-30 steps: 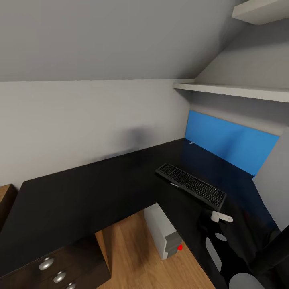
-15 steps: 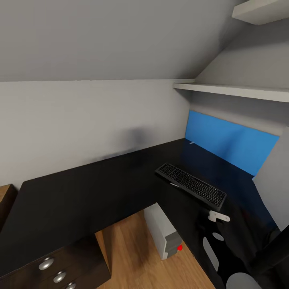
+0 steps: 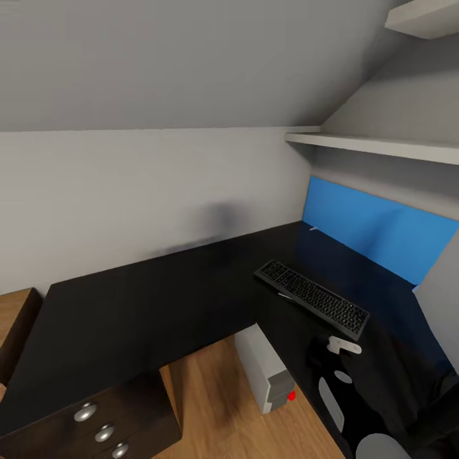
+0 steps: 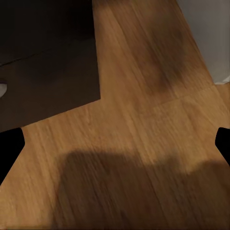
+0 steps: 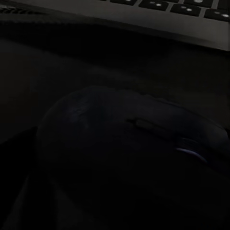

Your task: In the bedroom, organize the workspace by keeping the computer under the desk, ensuring the monitor is on the desk, placing the keyboard on the desk next to the monitor, placing the mouse on the desk next to the keyboard, moving the folder from the swivel chair onto the desk next to the mouse, stacking the notebook on top of the folder with the pen on top of the notebook, and positioning the swivel chair next to the desk.

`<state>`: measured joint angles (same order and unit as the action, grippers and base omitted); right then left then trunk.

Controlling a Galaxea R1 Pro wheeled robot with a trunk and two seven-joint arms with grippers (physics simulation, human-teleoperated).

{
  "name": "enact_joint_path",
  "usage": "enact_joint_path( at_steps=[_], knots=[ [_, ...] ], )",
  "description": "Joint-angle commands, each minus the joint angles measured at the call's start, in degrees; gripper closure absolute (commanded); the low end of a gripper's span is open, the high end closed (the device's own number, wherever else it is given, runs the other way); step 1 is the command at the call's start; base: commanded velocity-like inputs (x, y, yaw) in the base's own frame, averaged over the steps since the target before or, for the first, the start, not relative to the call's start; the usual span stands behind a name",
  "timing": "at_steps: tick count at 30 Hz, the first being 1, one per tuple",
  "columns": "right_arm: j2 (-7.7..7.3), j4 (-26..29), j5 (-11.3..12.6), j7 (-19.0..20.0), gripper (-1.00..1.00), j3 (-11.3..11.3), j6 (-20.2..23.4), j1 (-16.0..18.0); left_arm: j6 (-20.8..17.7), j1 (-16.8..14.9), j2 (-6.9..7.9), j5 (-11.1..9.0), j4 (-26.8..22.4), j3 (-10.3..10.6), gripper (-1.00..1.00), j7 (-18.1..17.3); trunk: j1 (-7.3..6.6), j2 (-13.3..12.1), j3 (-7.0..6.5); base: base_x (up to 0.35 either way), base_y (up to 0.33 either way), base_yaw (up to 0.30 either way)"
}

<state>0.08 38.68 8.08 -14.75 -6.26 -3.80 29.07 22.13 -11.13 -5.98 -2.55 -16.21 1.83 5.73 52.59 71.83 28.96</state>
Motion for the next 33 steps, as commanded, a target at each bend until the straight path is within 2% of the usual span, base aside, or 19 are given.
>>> enact_joint_path(
  at_steps=[1, 9, 26, 29, 33],
  knots=[
    [0.01, -0.04, 0.87, 0.04, 1.00, -0.01, -0.30, 0.02, 0.19, -0.04, 0.00, -0.26, 0.04, 0.20, -1.00, 0.23, -0.23, -0.39, -0.13, 0.000, 0.000, 0.018],
    [0.09, -0.02, 0.87, -0.01, 1.00, 0.02, -0.33, 0.02, 0.20, -0.04, 0.00, -0.26, 0.04, 0.25, -1.00, 0.24, -1.99, -3.60, -1.53, 0.000, 0.000, 0.056],
    [0.20, -0.10, 0.54, -0.02, 1.00, 0.08, -0.42, 0.02, 0.20, -0.04, 0.00, -0.29, 0.04, 0.20, -1.00, 0.43, -5.72, -10.41, -3.95, 0.000, 0.000, 0.230],
    [0.52, -0.10, 0.48, -0.02, 1.00, 0.14, -1.53, 0.02, 0.20, -0.04, 0.00, -0.36, 0.04, 0.20, -1.00, 0.48, -6.38, -11.62, -4.35, 0.000, 0.000, 0.239],
    [2.04, -0.21, 0.01, -0.07, 1.00, 0.08, -7.03, 0.02, 0.20, -0.04, 0.02, -0.46, 0.04, 0.12, -1.00, 0.50, -7.26, -13.22, -4.93, 0.000, 0.000, 0.250]
  ],
)
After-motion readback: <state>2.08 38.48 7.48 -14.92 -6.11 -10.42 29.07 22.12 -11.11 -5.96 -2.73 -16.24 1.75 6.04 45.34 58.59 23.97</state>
